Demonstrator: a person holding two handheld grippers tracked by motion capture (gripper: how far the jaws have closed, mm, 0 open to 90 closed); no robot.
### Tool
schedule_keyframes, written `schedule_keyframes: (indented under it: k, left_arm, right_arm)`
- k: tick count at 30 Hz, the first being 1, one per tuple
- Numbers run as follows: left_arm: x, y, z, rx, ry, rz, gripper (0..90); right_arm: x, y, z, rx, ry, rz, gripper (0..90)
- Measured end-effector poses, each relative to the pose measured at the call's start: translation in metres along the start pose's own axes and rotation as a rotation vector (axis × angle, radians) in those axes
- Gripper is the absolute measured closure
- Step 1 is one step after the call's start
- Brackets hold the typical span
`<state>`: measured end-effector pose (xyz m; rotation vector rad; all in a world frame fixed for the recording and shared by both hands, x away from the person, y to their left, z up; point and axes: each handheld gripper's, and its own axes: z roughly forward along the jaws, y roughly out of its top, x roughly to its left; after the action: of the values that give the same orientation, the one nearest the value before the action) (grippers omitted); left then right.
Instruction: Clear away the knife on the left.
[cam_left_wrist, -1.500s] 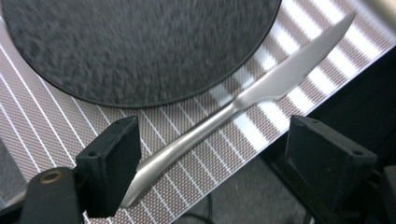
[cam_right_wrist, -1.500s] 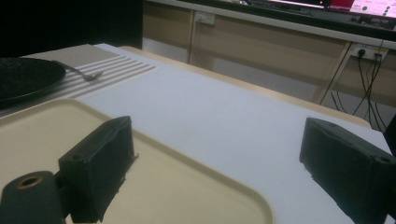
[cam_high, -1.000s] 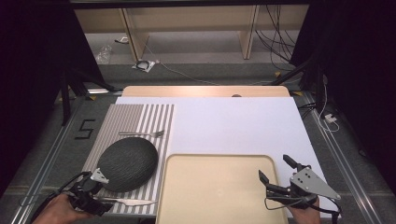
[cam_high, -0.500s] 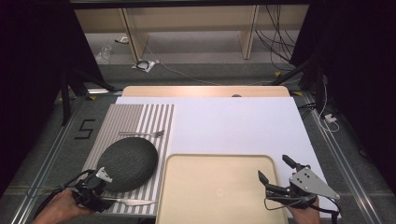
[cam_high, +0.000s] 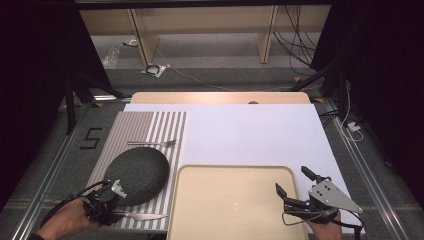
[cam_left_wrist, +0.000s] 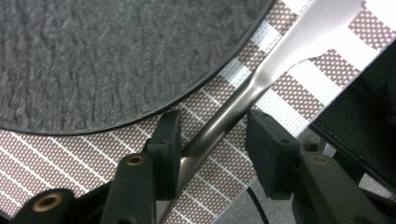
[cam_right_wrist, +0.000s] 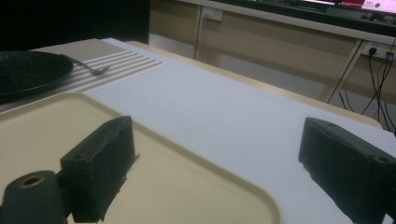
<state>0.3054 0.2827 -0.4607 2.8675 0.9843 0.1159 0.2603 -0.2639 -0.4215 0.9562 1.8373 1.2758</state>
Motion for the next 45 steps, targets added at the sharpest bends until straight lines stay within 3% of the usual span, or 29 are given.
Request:
schedule_keyframes:
  k: [15,20,26,45]
  left_arm:
    - [-0.011,0.006,0.000,0.042,0.008,0.148,71.3]
    - [-0.013,0.007,0.000,0.057,0.013,0.178,74.1]
    - [-0.015,0.008,0.000,0.067,0.014,0.184,78.2]
    - [-0.015,0.005,-0.001,0.053,-0.001,0.160,79.1]
  right_arm:
    - [0.000,0.000,0.001,0.004,0.003,-0.001,11.9]
    - [0.001,0.000,0.001,0.012,0.006,-0.006,12.0]
    - [0.001,-0.001,0.001,0.013,0.007,-0.004,12.0]
    - [0.000,-0.001,0.002,0.023,0.010,0.001,12.2]
